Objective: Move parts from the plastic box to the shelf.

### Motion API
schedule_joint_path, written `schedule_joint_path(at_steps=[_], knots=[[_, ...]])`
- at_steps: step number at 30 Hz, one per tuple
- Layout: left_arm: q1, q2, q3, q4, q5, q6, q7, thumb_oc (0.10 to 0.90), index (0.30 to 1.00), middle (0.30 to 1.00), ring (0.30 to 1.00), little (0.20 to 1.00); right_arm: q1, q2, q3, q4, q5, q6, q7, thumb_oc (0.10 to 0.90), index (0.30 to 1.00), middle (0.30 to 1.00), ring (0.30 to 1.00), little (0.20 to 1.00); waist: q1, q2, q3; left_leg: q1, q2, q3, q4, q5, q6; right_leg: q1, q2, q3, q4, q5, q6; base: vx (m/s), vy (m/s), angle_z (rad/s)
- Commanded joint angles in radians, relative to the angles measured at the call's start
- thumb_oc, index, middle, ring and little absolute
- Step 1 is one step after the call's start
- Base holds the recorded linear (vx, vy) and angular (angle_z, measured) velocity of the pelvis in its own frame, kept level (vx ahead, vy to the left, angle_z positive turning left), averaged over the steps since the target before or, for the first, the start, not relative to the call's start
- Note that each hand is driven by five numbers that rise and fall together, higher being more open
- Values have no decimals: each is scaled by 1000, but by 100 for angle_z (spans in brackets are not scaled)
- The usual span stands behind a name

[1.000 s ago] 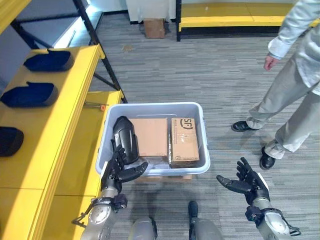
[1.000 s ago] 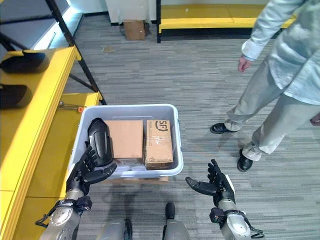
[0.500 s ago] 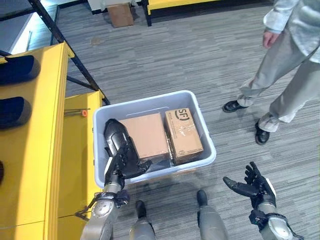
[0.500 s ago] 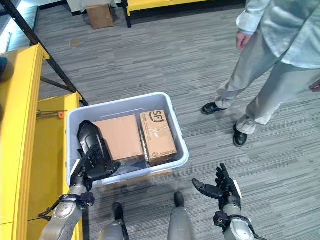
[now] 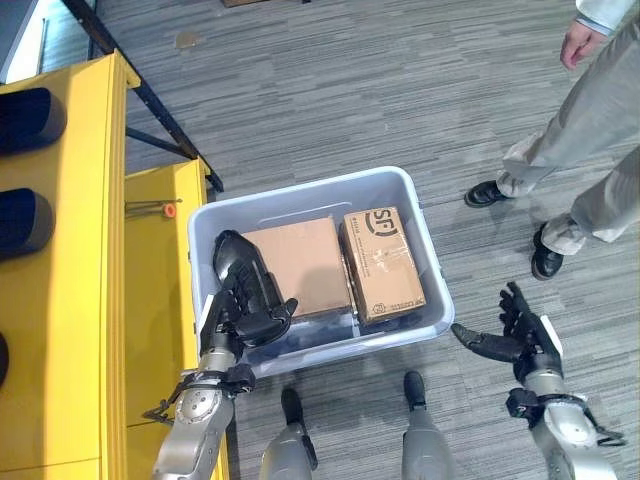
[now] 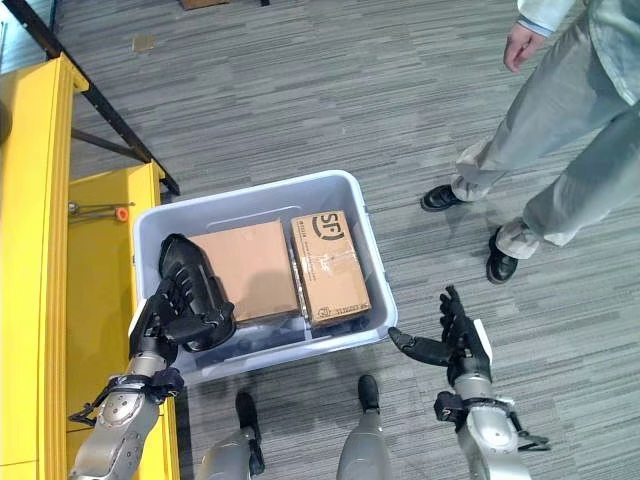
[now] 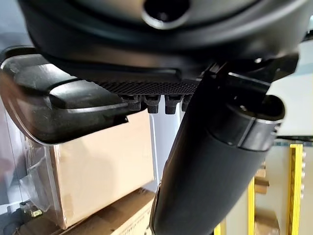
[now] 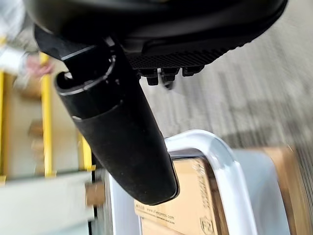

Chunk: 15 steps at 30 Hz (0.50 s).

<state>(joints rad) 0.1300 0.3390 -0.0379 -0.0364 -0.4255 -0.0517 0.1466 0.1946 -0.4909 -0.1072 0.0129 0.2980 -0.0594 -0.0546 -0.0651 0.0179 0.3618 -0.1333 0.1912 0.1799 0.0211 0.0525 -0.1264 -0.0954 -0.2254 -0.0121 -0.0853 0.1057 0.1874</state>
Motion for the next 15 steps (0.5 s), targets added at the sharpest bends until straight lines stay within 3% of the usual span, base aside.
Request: schedule_joint_path(at_steps=[1,2,6,14,15], knots=[[-4,101,88,-132,1,-122,4,900,1000,1000,1000,1000,-56,-40,-93,-120,-68,-109,-19,900,1000,1000,1000,1000,26,-70,-65,-137,46,-41,81,67,-29,128,-36,-79,65,-185,-2,40,-43,36],[-3,120,103,-170,-8,-129,-1,900,1000,1000,1000,1000,-77,-106,-105,-145,-120,-114,-22,900,1000,1000,1000,1000,43,-76,-65,-150,38,-69,73,77,-33,146,-37,-112,62,-191,2,36,-54,25],[-2,151,126,-231,-21,-141,-7,900,1000,1000,1000,1000,-110,-233,-126,-194,-223,-112,-18,900,1000,1000,1000,1000,89,-82,-70,-179,15,-134,51,100,-38,180,-33,-179,58,-205,6,31,-47,59],[-1,172,140,-279,-43,-148,-8,900,1000,1000,1000,1000,-150,-390,-115,-225,-338,-109,3,900,1000,1000,1000,1000,129,-91,-76,-204,-11,-202,36,116,-42,221,-26,-257,54,-222,5,28,-38,41],[-4,185,138,-293,-53,-151,-10,900,1000,1000,1000,1000,-189,-473,-70,-216,-364,-102,31,900,1000,1000,1000,1000,161,-99,-77,-212,-20,-224,32,122,-46,239,-20,-286,51,-232,3,29,-81,37]])
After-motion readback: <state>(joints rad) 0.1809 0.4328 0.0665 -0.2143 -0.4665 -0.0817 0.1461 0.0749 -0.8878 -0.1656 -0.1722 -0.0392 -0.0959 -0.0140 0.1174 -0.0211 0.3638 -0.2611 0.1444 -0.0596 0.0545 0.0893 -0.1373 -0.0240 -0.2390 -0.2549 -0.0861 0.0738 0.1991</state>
